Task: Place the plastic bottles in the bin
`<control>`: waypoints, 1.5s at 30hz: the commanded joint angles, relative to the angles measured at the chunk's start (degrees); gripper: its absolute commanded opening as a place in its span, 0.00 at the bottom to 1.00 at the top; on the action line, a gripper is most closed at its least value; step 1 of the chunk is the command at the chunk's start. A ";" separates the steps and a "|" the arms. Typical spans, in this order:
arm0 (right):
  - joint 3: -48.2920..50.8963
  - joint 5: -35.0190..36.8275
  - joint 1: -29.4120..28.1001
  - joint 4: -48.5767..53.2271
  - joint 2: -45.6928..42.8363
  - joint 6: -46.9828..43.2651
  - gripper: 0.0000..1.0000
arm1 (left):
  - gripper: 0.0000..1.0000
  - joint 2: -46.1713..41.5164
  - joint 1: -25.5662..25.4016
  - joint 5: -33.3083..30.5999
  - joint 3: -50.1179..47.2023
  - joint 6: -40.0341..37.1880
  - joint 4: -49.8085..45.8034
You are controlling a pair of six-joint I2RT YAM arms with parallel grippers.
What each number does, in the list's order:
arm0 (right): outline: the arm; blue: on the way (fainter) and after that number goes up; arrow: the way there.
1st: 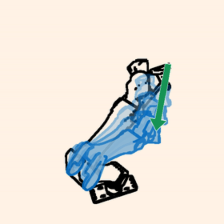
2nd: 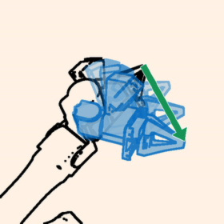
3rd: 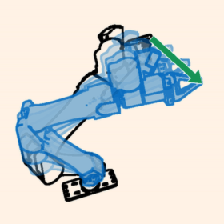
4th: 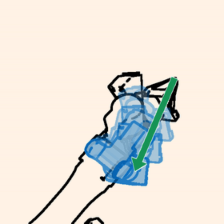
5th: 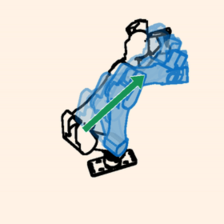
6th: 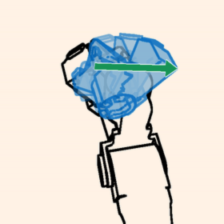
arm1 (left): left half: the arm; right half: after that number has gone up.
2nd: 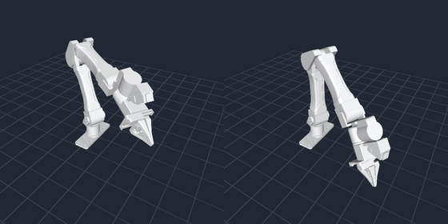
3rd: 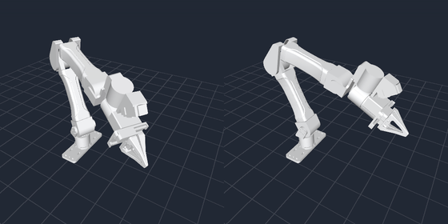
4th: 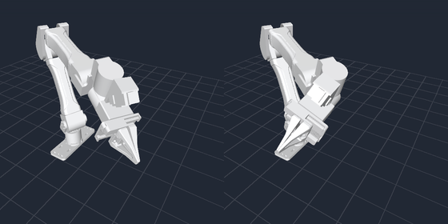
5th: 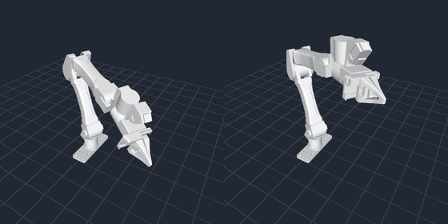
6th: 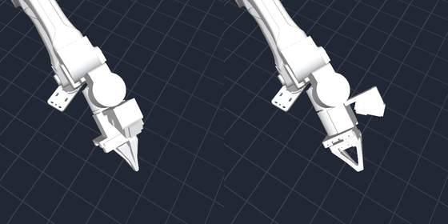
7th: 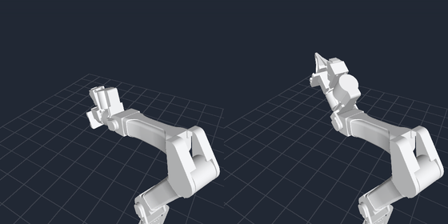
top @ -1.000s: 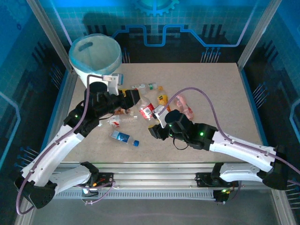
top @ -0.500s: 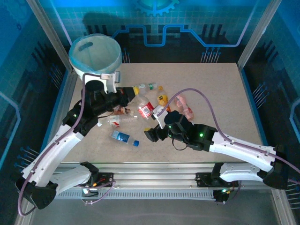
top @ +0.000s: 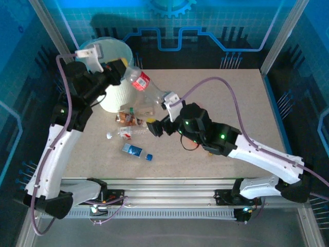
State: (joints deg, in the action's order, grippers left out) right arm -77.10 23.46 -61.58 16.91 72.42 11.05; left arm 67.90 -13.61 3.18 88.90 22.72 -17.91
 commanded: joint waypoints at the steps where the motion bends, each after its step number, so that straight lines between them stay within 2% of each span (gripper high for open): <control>1: -7.06 1.43 1.56 0.33 4.50 -2.46 1.00 | 0.00 3.40 1.65 -6.48 7.52 -8.47 0.54; 3: -11.79 0.29 3.17 0.62 7.79 -0.99 1.00 | 0.00 5.76 2.59 -10.07 11.27 -12.36 1.93; 6: -17.79 -2.22 5.13 1.50 12.20 0.95 1.00 | 0.00 9.00 3.67 -18.90 14.71 -17.07 5.33; 9: -22.37 -4.63 6.34 2.57 15.98 2.50 1.00 | 0.00 12.60 5.80 -23.08 18.82 -19.00 6.03; 14: -31.23 -8.59 7.61 6.66 23.38 3.54 1.00 | 0.00 19.03 9.88 -25.31 25.28 -19.38 3.56; 19: -45.96 -13.42 7.72 20.28 33.68 5.26 1.00 | 0.00 24.29 13.95 -24.68 24.48 -16.76 4.73; 23: -47.36 -17.60 7.45 21.13 36.60 7.79 1.00 | 0.00 29.56 15.56 -22.92 25.09 -15.42 3.23; 29: -47.62 -18.26 7.22 21.49 38.49 9.03 1.00 | 0.02 35.77 15.85 -19.21 24.93 -15.10 -0.19; 31: -47.62 -17.90 7.18 21.87 38.59 9.07 1.00 | 0.12 36.96 15.99 -18.37 24.39 -14.84 -0.95; 32: -47.62 -17.60 7.22 22.02 38.58 8.97 1.00 | 0.27 37.42 16.23 -17.70 24.22 -14.55 -1.30; 34: -47.62 -17.17 7.18 22.33 38.65 8.90 1.00 | 0.64 38.00 16.67 -16.65 24.12 -13.50 -2.10; 35: -47.62 -16.95 7.18 22.48 38.49 8.81 1.00 | 0.74 38.10 16.98 -16.29 24.12 -12.98 -2.49; 38: -47.70 -16.53 7.18 22.64 38.41 8.55 1.00 | 0.79 38.01 17.63 -15.51 24.29 -11.80 -2.74; 45: -47.79 -16.23 7.18 22.88 38.25 8.58 1.00 | 0.79 37.79 18.27 -13.49 26.47 -11.64 -4.42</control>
State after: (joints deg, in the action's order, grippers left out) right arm -122.87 6.92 -54.30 38.68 110.83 19.11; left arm 106.45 4.32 -12.49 112.49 10.50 -20.80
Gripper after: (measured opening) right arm 0.999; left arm 0.796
